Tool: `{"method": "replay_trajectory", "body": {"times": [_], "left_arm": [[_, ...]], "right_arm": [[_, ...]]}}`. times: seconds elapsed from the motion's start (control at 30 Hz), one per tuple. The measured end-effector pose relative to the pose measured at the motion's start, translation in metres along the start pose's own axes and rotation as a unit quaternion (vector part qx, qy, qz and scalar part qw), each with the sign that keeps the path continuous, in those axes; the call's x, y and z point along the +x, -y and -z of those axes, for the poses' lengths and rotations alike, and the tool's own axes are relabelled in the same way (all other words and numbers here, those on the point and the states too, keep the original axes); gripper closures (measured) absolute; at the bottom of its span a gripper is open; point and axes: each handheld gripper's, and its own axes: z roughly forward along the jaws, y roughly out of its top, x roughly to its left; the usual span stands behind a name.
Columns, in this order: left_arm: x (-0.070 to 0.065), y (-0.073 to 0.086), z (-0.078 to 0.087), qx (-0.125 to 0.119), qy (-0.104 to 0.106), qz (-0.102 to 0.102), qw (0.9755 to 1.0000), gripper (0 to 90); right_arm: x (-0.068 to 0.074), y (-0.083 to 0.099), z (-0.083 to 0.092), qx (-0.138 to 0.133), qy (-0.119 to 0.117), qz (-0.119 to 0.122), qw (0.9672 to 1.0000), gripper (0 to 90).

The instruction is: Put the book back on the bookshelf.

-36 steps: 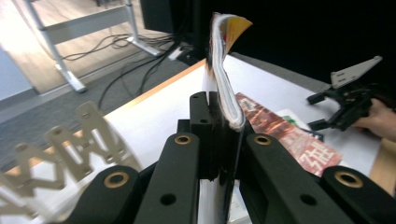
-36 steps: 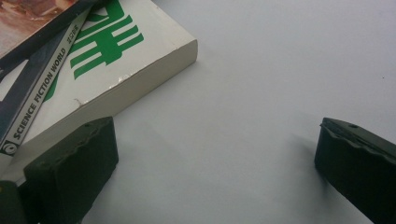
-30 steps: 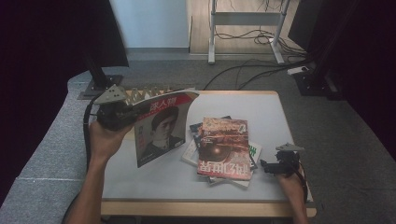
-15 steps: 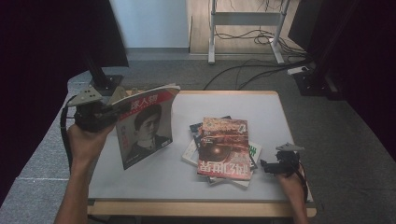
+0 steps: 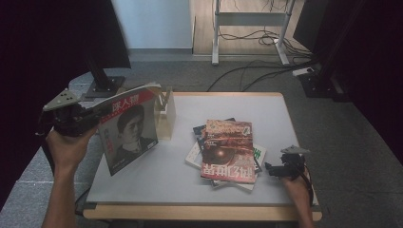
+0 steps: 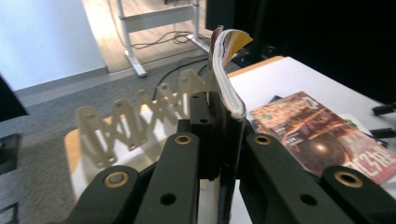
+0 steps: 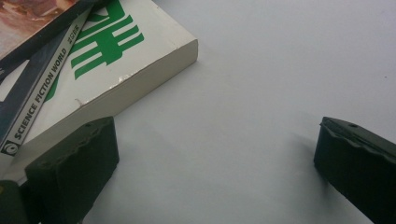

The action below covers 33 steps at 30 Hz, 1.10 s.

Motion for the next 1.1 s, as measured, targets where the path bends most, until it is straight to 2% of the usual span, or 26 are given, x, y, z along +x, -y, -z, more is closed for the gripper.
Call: {"method": "replay_trajectory", "body": {"times": [0.37, 0.53, 0.77, 1.1], "left_arm": [[0.024, 0.009, 0.013, -0.005, -0.044, 0.025, 0.9987, 86.9], [0.03, 0.011, 0.014, -0.007, -0.059, 0.032, 0.9977, 86.9], [0.038, 0.013, 0.005, -0.012, -0.076, 0.044, 0.9961, 86.9], [0.043, 0.013, -0.013, -0.017, -0.091, 0.045, 0.9946, 86.9]], "right_arm": [[0.0, 0.0, 0.0, 0.0, 0.0, 0.0, 1.0, 0.0], [0.0, 0.0, 0.0, 0.0, 0.001, 0.0, 1.0, 0.0], [0.0, 0.0, 0.0, 0.0, 0.001, 0.0, 1.0, 0.0], [0.0, 0.0, 0.0, 0.0, 0.0, 0.0, 1.0, 0.0]]}}
